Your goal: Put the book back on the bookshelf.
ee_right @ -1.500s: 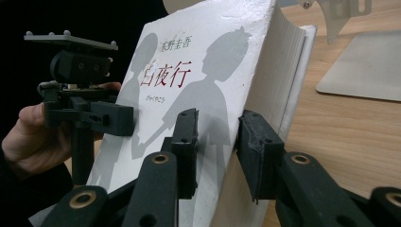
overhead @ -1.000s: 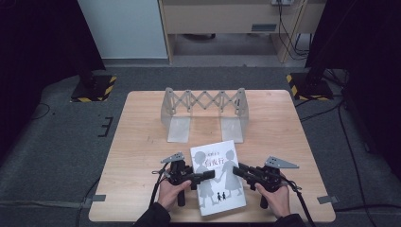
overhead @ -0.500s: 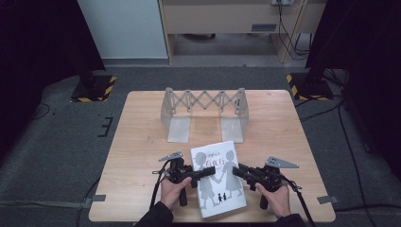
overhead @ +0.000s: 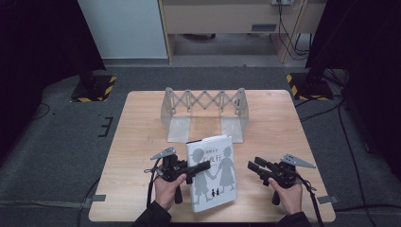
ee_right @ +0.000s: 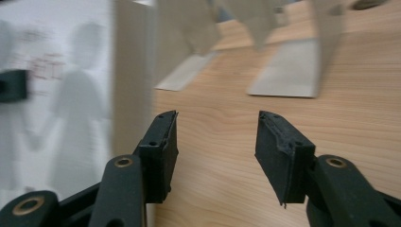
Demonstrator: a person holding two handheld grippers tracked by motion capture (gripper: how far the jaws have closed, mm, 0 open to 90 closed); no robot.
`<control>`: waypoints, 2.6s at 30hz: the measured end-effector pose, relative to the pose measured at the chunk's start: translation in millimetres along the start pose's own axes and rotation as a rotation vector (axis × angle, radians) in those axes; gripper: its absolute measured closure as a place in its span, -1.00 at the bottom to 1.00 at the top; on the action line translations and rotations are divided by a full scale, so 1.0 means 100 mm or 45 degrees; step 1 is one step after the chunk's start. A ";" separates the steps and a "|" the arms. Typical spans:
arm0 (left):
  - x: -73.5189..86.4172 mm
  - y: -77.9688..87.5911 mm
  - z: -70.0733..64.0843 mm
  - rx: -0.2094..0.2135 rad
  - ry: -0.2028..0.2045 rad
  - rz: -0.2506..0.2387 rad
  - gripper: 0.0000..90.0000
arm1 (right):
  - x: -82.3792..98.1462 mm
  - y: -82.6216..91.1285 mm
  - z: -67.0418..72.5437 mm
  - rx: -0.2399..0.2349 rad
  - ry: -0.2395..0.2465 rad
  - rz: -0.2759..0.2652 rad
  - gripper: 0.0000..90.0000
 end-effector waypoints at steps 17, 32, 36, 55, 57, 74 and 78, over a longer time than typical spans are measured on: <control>-0.23 0.37 -0.10 -0.286 -0.133 -0.056 0.18 | 0.17 -0.04 -0.34 0.651 0.179 0.408 -0.43; -0.40 0.68 -0.08 -0.432 -0.160 -0.155 0.18 | 0.21 -0.07 -0.36 0.662 0.191 0.411 -0.57; -0.47 0.78 -0.05 -0.490 -0.146 -0.184 0.18 | 0.21 -0.07 -0.36 0.656 0.188 0.415 -0.59; -0.92 0.72 0.19 -0.706 -0.175 -0.200 0.18 | 0.20 -0.10 -0.36 0.621 0.219 0.456 -0.82; -0.97 0.70 0.22 -0.718 -0.166 -0.202 0.18 | 0.20 -0.11 -0.36 0.615 0.223 0.463 -0.86; -1.25 0.62 0.43 -0.801 -0.133 -0.243 0.17 | 0.20 -0.12 -0.36 0.607 0.222 0.473 -0.89; -1.30 0.56 0.48 -0.842 -0.141 -0.244 0.17 | 0.20 -0.12 -0.36 0.606 0.221 0.474 -0.89</control>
Point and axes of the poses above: each handheld gripper's, and its own axes: y roughly backward along the jaws, x roughly out of its underside, z roughly to its left, the point moved 1 cm from there along -y, roughly forward along the jaws, and after that the axes turned 9 degrees about z, right-handed, at the moved point
